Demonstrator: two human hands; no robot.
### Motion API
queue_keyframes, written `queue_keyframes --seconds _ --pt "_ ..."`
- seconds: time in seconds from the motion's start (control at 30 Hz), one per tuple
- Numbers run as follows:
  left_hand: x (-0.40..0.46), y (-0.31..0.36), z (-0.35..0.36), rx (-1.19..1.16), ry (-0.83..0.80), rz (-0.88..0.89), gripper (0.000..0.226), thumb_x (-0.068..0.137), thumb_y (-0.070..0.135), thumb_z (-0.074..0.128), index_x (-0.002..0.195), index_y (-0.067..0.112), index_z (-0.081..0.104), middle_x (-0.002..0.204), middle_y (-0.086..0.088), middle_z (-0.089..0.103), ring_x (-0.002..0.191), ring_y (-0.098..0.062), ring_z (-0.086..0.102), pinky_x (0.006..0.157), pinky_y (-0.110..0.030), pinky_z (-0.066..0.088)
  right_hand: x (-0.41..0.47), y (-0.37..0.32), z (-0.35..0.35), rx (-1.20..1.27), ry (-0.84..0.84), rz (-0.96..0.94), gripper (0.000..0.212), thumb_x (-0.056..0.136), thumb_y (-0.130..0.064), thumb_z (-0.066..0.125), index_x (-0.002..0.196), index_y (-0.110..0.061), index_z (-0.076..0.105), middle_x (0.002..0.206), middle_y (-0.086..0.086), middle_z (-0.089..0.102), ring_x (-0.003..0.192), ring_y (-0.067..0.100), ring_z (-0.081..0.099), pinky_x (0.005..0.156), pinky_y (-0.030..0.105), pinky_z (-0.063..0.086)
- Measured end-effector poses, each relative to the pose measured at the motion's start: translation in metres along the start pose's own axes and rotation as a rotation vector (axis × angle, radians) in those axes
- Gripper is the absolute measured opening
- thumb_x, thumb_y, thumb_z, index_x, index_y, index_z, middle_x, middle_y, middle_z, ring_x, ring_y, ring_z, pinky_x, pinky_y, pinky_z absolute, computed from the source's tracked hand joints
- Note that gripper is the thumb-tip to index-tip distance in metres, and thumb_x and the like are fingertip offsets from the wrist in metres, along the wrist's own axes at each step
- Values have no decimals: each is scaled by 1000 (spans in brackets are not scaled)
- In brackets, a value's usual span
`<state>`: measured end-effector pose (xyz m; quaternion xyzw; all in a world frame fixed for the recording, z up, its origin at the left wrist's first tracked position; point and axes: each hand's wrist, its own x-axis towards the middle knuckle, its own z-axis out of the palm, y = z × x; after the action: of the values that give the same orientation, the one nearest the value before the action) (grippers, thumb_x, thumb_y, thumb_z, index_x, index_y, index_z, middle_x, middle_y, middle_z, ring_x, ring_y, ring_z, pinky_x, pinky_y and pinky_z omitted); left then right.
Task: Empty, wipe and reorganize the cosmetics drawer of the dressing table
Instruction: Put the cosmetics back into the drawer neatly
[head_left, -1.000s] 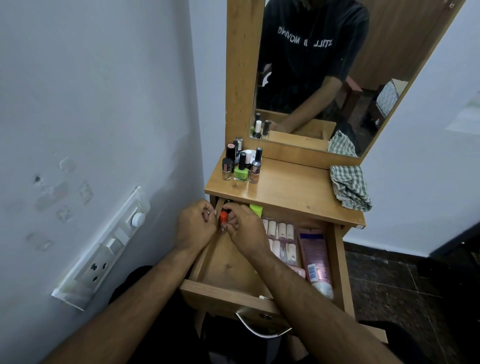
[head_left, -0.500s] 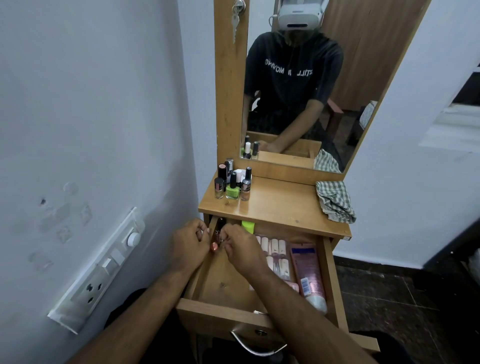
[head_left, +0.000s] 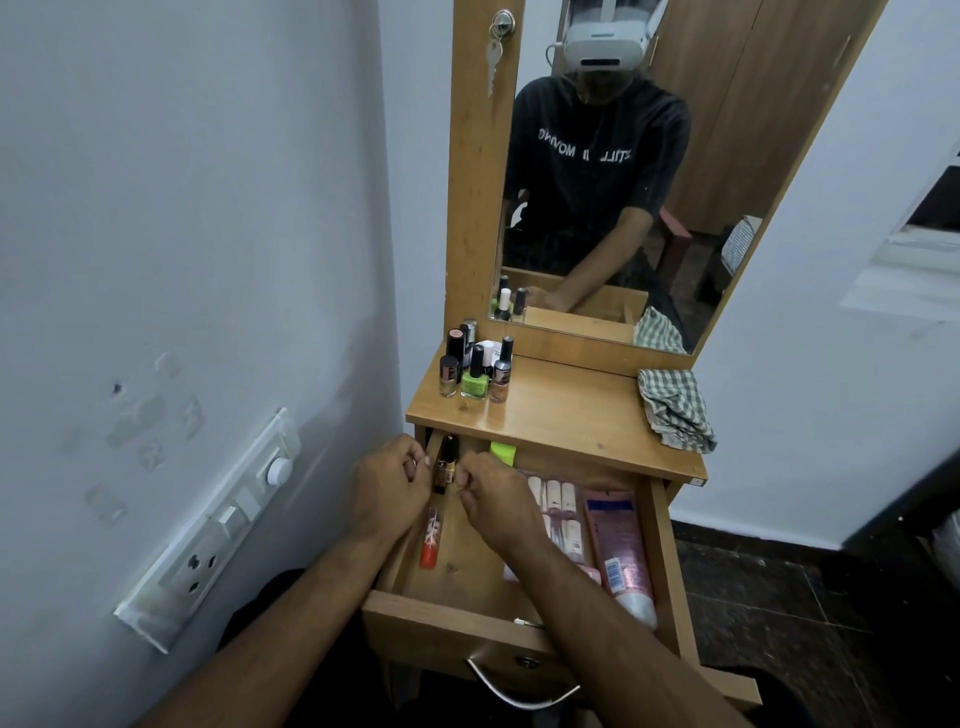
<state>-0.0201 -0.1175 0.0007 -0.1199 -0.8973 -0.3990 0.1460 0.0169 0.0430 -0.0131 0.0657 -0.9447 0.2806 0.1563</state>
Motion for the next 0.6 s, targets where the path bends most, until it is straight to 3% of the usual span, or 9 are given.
queue_keyframes --seconds 0.23,0.37,0.43,0.6 --pt "0 1 -2 19 35 31 18 84 8 74 74 17 62 59 8 53 53 -2 48 52 -13 32 23 -7 -28 42 288 33 11 90 -16 69 87 -22 61 79 -12 56 67 2 51 61 13 44" --pt "0 4 -2 18 20 41 16 84 7 72 75 15 63 60 7 54 55 -2 48 52 -13 32 52 -8 -61 34 369 17 8 88 -21 73 90 -22 66 79 -11 60 69 4 54 62 16 45" --pt "1 5 -3 14 15 30 15 84 6 72 74 14 63 60 5 55 55 -2 48 53 -11 30 60 -13 -70 42 286 -4 8 86 -21 76 89 -24 69 79 -12 64 70 3 57 66 23 51" --pt "0 3 -3 -8 21 -24 17 82 6 70 72 16 60 61 3 54 55 -5 46 52 -9 26 33 -21 -46 -99 -317 -262 15 83 -13 72 93 -21 78 92 -4 72 82 12 66 76 38 57"
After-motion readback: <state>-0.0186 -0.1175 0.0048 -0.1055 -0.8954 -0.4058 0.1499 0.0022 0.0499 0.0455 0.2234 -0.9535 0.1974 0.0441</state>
